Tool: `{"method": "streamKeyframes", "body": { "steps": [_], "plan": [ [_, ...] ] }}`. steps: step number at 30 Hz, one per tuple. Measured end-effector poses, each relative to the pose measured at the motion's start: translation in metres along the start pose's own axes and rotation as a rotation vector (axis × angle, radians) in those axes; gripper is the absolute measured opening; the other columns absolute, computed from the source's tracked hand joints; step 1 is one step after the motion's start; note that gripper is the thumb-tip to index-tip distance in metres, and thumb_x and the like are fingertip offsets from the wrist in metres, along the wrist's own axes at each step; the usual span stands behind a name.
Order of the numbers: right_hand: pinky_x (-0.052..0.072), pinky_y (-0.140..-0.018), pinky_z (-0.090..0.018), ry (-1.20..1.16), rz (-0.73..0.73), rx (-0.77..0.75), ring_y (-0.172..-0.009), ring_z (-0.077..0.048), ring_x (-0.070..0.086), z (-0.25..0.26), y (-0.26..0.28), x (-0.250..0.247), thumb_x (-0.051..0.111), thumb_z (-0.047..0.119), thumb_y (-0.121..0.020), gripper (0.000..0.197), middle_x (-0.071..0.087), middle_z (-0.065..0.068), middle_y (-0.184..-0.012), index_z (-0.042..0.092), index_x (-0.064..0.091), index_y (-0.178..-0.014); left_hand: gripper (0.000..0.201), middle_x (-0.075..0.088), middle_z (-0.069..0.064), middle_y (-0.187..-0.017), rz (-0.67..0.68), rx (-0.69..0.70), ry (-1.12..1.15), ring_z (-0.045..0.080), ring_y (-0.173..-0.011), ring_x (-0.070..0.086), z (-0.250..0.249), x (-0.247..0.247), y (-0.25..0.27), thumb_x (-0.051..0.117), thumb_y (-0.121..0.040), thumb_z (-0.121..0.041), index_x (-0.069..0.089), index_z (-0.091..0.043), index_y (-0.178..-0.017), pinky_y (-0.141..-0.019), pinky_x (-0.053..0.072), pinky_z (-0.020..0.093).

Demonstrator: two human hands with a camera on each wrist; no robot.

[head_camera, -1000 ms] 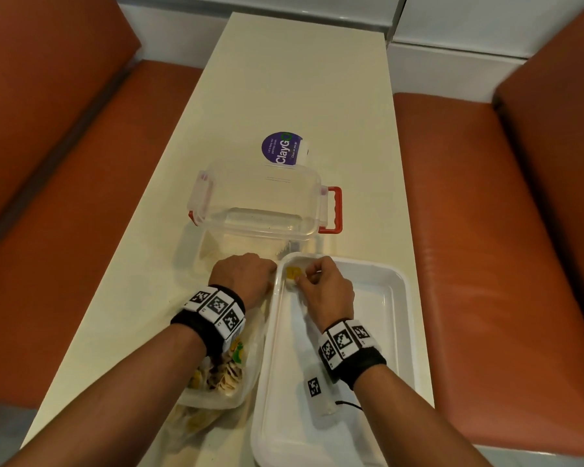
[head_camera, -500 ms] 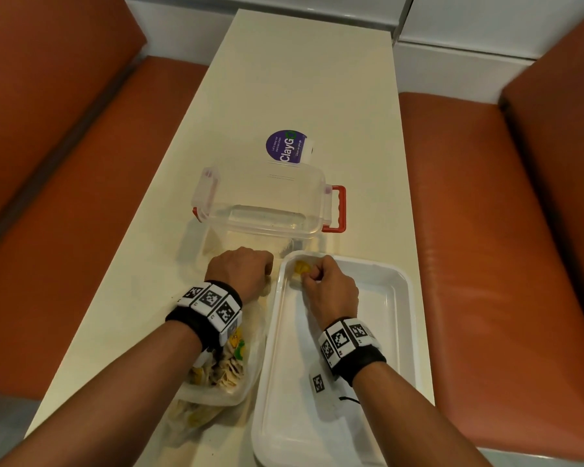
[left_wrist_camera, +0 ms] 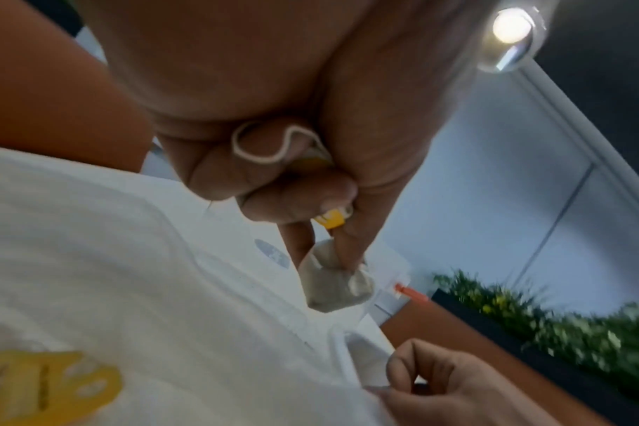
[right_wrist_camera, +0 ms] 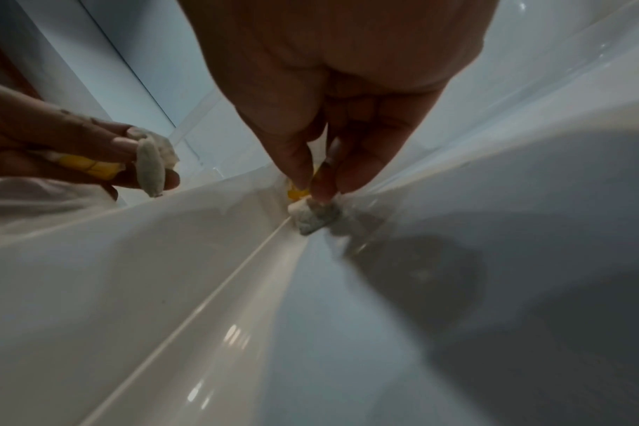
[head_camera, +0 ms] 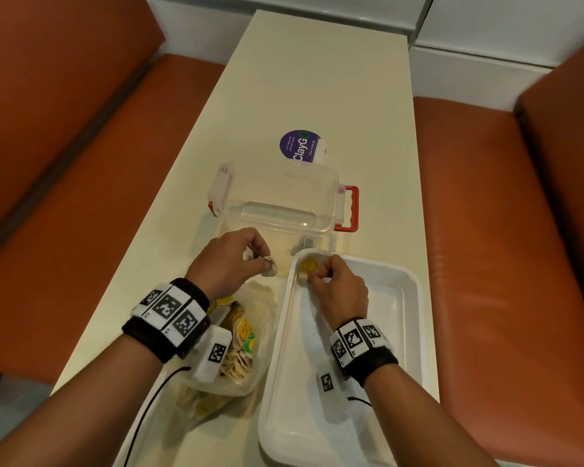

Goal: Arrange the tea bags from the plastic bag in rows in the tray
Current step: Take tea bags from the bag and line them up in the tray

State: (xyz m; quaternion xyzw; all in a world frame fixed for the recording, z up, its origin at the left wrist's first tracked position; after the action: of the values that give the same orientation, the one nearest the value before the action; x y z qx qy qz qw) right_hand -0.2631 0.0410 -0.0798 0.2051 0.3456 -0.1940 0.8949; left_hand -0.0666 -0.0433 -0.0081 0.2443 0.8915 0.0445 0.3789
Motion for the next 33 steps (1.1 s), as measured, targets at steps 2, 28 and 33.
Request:
{"method": "streamKeyframes", "body": {
  "steps": [2, 28, 33],
  "plan": [
    [0.045, -0.067, -0.033, -0.013, -0.022, -0.003, -0.075, -0.02, 0.06, 0.0, 0.005, -0.007, 0.061, 0.038, -0.092, 0.018, 0.066, 0.006, -0.082, 0.025, 0.052, -0.085, 0.011, 0.067, -0.008, -0.088, -0.004, -0.013, 0.112, 0.006, -0.071, 0.055, 0.001, -0.003, 0.004, 0.075, -0.085, -0.028, 0.064, -0.026, -0.085, -0.06, 0.04, 0.029],
    [0.047, -0.079, -0.027, 0.271, 0.462, -0.211, -0.089, -0.001, 0.059, -0.008, 0.085, 0.01, 0.058, 0.054, -0.092, 0.023, 0.066, 0.022, -0.095, 0.041, 0.064, -0.111, 0.018, 0.072, 0.015, -0.114, 0.3, -0.202, 1.208, 0.007, -0.04, 0.03, -0.013, 0.034, 0.069, 0.049, -0.096, -0.003, 0.056, -0.018, -0.1, -0.04, 0.013, 0.021],
    [0.051, -0.067, -0.028, -0.247, 0.36, -0.122, -0.069, -0.01, 0.069, 0.018, 0.079, -0.026, 0.065, 0.034, -0.095, 0.01, 0.075, 0.005, -0.085, 0.026, 0.071, -0.096, 0.015, 0.07, 0.015, -0.122, 0.286, -0.146, 1.13, 0.008, -0.043, 0.03, -0.018, 0.035, 0.071, 0.053, -0.096, -0.01, 0.054, -0.017, -0.109, -0.041, 0.015, 0.022]
  ]
}}
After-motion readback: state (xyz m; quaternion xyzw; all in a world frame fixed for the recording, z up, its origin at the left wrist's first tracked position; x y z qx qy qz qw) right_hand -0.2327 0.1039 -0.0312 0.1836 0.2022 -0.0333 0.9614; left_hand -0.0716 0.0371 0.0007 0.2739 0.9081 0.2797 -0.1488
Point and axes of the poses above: each hand's wrist, its own y-axis away from the middle knuckle, its own x-axis out of the palm, z = x × y, the point moved 6 cm from there along -y, towards the middle knuckle
